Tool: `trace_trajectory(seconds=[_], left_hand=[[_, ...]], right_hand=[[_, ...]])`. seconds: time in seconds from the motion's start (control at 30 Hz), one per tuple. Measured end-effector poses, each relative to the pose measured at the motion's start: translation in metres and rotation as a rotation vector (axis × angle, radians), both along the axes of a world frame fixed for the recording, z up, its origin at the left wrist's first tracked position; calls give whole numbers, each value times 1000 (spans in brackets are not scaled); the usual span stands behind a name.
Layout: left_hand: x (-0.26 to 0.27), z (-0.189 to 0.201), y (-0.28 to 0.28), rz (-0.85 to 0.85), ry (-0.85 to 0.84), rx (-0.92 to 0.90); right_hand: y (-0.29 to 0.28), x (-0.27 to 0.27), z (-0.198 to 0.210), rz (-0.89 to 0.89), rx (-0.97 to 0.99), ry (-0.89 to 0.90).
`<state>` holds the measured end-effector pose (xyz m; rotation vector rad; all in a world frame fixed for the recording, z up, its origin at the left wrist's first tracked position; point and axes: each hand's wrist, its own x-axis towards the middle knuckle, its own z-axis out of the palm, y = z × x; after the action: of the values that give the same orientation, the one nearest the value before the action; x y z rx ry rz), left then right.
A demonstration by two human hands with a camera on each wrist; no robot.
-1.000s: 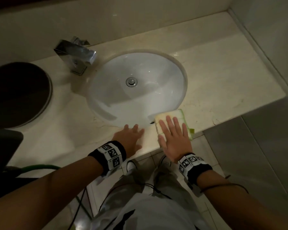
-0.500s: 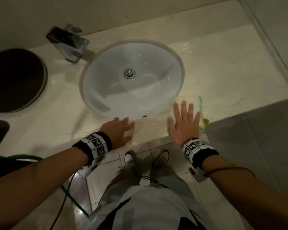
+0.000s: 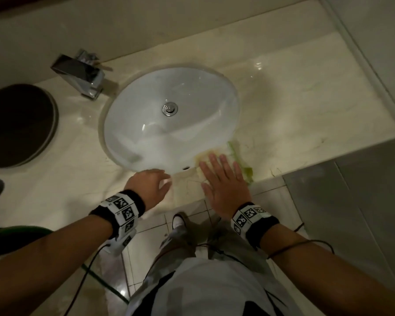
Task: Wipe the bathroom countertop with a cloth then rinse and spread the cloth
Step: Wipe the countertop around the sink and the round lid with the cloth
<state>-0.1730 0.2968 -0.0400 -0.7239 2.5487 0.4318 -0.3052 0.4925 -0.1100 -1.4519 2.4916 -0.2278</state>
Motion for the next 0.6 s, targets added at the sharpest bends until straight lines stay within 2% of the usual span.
trace_trajectory(seconds=[0.17,0.37,0.6], left_hand=[[-28,-4,23,-50,127,22],[-77,-7,62,-111,76,78],[-91,-10,74,-107,-16,72]], right_hand=[[30,-41,1,-66,17,21],[76,-108,5,-275,126,19],[63,-99,5,-414,118,-32]])
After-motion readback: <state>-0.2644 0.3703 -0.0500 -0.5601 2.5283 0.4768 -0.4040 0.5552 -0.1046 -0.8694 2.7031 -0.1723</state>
